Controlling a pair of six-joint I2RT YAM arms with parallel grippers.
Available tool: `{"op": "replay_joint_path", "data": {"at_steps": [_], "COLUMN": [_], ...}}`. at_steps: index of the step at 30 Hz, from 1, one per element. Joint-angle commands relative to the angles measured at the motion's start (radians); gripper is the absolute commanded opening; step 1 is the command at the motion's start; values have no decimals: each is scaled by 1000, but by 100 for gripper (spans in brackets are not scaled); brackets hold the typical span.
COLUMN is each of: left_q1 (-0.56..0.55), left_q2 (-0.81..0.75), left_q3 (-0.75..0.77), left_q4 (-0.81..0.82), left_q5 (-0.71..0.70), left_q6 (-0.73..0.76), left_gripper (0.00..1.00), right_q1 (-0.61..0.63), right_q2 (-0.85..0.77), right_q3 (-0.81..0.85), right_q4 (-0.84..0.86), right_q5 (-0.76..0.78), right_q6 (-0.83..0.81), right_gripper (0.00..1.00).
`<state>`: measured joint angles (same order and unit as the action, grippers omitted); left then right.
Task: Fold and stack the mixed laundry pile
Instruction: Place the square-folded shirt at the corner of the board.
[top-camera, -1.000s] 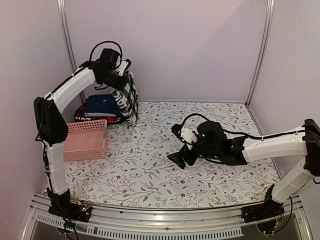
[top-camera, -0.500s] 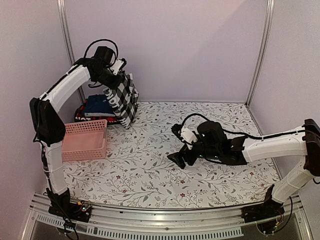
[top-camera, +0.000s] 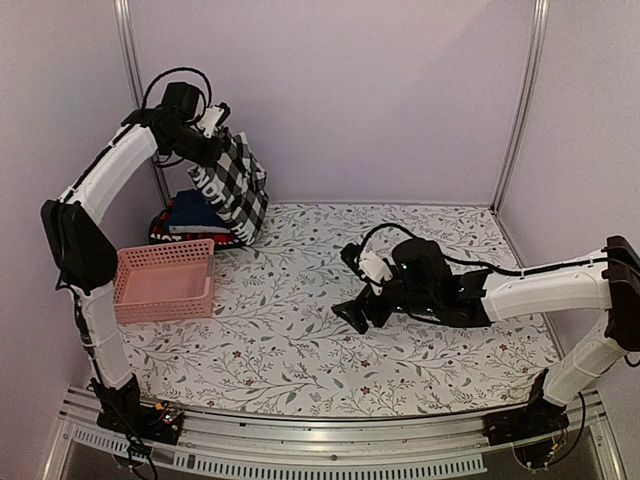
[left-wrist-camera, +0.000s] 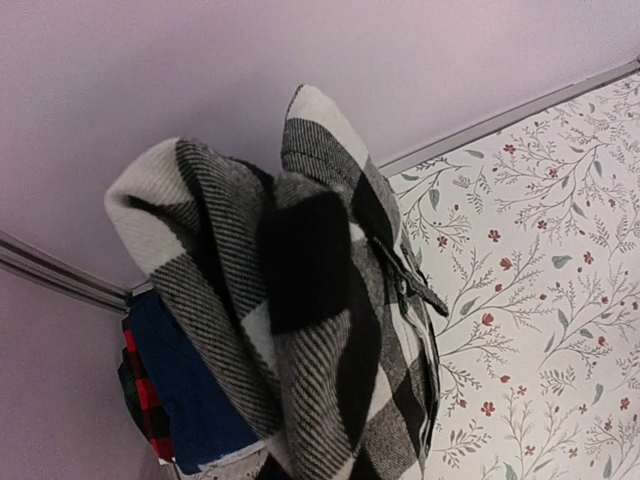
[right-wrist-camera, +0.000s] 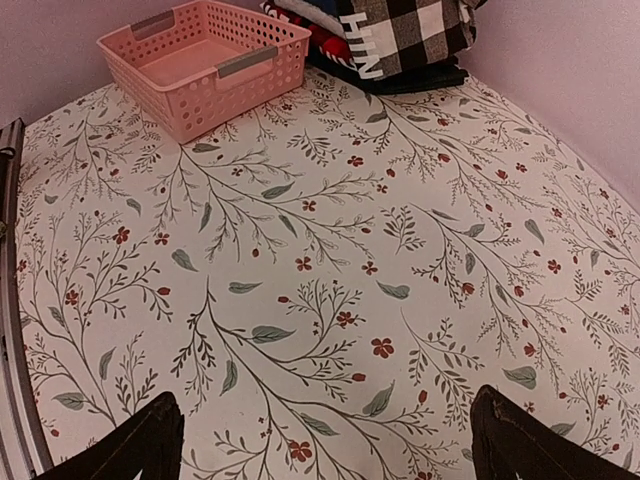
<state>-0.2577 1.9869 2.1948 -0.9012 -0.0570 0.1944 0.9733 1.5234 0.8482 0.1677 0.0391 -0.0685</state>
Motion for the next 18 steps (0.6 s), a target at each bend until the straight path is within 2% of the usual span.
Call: {"op": "replay_joint_path", "data": {"at_steps": [1,9,18], "left_q1": [55,192,365], "left_q2": [-59,12,203], "left_q3": [12,9,127], "left_q4": [54,78,56], "left_q5": [60,198,286], "left_q6": [2,-8,4], "left_gripper": [0,0,0], "right_q1": [-9,-14,-28], "right_q2": [24,51,84], "right_q3": [40,71,109], "right_q4": [13,2,-21], "right_q5": [-15,-24,-28], "right_q6": [-10,-18,-31], "right_gripper": [99,99,99]}}
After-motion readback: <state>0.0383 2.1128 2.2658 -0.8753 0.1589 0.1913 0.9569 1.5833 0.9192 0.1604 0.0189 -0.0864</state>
